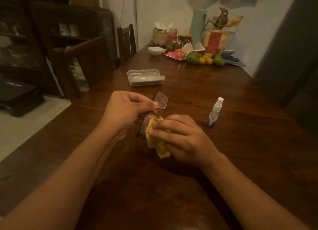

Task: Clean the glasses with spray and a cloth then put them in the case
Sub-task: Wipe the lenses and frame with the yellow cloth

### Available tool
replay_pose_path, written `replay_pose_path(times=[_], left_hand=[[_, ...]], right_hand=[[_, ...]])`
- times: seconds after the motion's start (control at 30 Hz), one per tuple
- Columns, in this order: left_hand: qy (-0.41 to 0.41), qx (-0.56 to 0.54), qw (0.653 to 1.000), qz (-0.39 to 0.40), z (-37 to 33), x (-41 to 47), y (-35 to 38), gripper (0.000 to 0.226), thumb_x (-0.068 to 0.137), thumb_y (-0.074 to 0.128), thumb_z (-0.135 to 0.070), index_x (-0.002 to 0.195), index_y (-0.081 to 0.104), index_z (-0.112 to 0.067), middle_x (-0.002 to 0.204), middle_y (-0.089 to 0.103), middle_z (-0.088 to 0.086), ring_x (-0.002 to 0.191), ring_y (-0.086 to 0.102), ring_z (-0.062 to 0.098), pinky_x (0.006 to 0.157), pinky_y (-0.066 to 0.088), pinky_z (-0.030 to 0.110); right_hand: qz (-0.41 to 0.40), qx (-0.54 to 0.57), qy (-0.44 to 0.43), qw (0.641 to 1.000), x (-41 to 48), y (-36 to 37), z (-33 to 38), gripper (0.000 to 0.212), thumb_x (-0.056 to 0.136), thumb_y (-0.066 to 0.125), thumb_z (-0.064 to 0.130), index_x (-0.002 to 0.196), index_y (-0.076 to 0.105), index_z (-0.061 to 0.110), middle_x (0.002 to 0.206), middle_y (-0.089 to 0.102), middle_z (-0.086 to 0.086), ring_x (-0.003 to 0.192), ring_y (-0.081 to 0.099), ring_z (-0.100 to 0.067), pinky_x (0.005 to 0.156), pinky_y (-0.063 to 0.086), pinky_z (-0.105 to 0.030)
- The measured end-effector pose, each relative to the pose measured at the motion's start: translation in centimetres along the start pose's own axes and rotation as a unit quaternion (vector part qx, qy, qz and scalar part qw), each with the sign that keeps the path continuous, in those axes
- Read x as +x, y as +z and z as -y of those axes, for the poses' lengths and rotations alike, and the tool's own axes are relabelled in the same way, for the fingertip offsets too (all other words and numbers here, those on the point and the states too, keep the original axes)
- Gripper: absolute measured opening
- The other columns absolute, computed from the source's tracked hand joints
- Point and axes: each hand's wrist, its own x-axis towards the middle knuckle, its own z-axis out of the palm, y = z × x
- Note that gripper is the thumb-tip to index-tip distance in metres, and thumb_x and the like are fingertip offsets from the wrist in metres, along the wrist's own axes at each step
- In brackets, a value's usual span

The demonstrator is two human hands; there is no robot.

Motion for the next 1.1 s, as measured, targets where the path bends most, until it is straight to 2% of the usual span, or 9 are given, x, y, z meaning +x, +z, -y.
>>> replay_pose_path(times=[0.1, 0.17, 0.3, 0.4, 0.57, 0.67, 0.8, 0.97, 1.1], left_hand=[[-0.002, -0.001, 1.000, -0.004, 0.0, 0.0, 0.1, 0.009, 0.071, 0.085, -0.013, 0.075, 0.079, -0.007, 0.071, 0.076, 0.015, 0.057, 0.071, 0.022, 0.051, 0.055, 0.029], [0.004, 0.007, 1.000, -0.002, 0.0, 0.0, 0.2, 0.009, 0.071, 0.085, -0.013, 0.076, 0.079, -0.007, 0.072, 0.076, 0.014, 0.061, 0.071, 0.019, 0.053, 0.055, 0.027], [-0.004, 0.012, 1.000, 0.014, -0.2, -0.3, 0.3, 0.019, 0.066, 0.085, -0.018, 0.079, 0.080, -0.006, 0.077, 0.077, 0.015, 0.064, 0.072, 0.020, 0.056, 0.058, 0.028], [-0.015, 0.007, 0.999, 0.029, -0.3, -0.5, 0.5, 0.027, 0.059, 0.084, -0.022, 0.079, 0.079, -0.005, 0.079, 0.077, 0.016, 0.067, 0.074, 0.021, 0.057, 0.060, 0.029], [-0.022, 0.002, 0.999, 0.048, -0.5, -0.7, 0.6, 0.006, 0.070, 0.082, -0.005, 0.075, 0.079, -0.008, 0.077, 0.077, 0.011, 0.064, 0.074, 0.017, 0.052, 0.055, 0.022], [-0.013, 0.010, 0.999, 0.052, -0.6, -0.8, 0.5, 0.009, 0.074, 0.078, 0.002, 0.078, 0.079, -0.006, 0.081, 0.078, 0.011, 0.070, 0.075, 0.017, 0.055, 0.055, 0.021], [0.006, 0.005, 1.000, 0.015, -0.6, -0.7, 0.6, 0.010, 0.074, 0.079, 0.003, 0.076, 0.079, -0.007, 0.079, 0.077, 0.013, 0.066, 0.074, 0.018, 0.054, 0.056, 0.023], [0.013, -0.002, 1.000, -0.015, -0.5, -0.5, 0.3, 0.009, 0.077, 0.077, 0.002, 0.074, 0.079, -0.006, 0.074, 0.077, 0.015, 0.062, 0.073, 0.021, 0.051, 0.056, 0.026], [0.010, -0.011, 1.000, -0.020, -0.5, -0.3, 0.3, 0.009, 0.076, 0.078, 0.002, 0.074, 0.079, -0.007, 0.075, 0.077, 0.011, 0.061, 0.074, 0.020, 0.051, 0.056, 0.025]], right_hand=[[-0.008, 0.009, 0.042, 0.999, 0.2, 0.3, 0.2, 0.044, 0.091, 0.066, 0.008, 0.135, 0.062, 0.009, 0.136, 0.062, -0.009, 0.124, 0.057, -0.027, 0.093, 0.050, -0.046], [0.002, 0.011, 0.032, 0.999, 0.4, 0.6, 0.6, 0.046, 0.093, 0.065, 0.009, 0.138, 0.059, 0.009, 0.140, 0.059, -0.009, 0.129, 0.053, -0.026, 0.098, 0.048, -0.046], [0.020, -0.005, -0.028, 0.999, 0.3, 0.2, 0.2, 0.041, 0.092, 0.071, 0.010, 0.133, 0.064, 0.008, 0.134, 0.064, -0.011, 0.124, 0.057, -0.026, 0.097, 0.050, -0.045], [-0.001, -0.010, -0.010, 1.000, 0.1, -0.1, -0.4, 0.036, 0.093, 0.067, 0.011, 0.129, 0.066, 0.007, 0.128, 0.067, -0.012, 0.119, 0.059, -0.025, 0.095, 0.050, -0.042], [-0.030, -0.015, 0.012, 0.999, 0.0, 0.0, -1.0, 0.034, 0.096, 0.065, 0.014, 0.129, 0.065, 0.009, 0.129, 0.067, -0.010, 0.121, 0.058, -0.024, 0.093, 0.050, -0.043], [-0.040, -0.027, 0.013, 0.999, -0.2, 0.1, -1.3, 0.033, 0.096, 0.066, 0.015, 0.129, 0.066, 0.012, 0.129, 0.067, -0.008, 0.120, 0.058, -0.024, 0.089, 0.050, -0.046], [-0.046, -0.025, 0.010, 0.999, -0.3, 0.1, -1.4, 0.034, 0.093, 0.071, 0.014, 0.127, 0.067, 0.010, 0.126, 0.069, -0.008, 0.119, 0.059, -0.024, 0.085, 0.051, -0.048], [-0.024, -0.018, -0.023, 0.999, -0.3, 0.2, -1.0, 0.028, 0.094, 0.071, 0.017, 0.121, 0.072, 0.010, 0.122, 0.071, -0.007, 0.115, 0.061, -0.023, 0.085, 0.050, -0.043], [-0.035, -0.035, 0.020, 0.999, -0.4, -0.1, -1.4, 0.031, 0.094, 0.069, 0.017, 0.124, 0.070, 0.011, 0.124, 0.070, -0.006, 0.118, 0.059, -0.025, 0.086, 0.050, -0.047]])
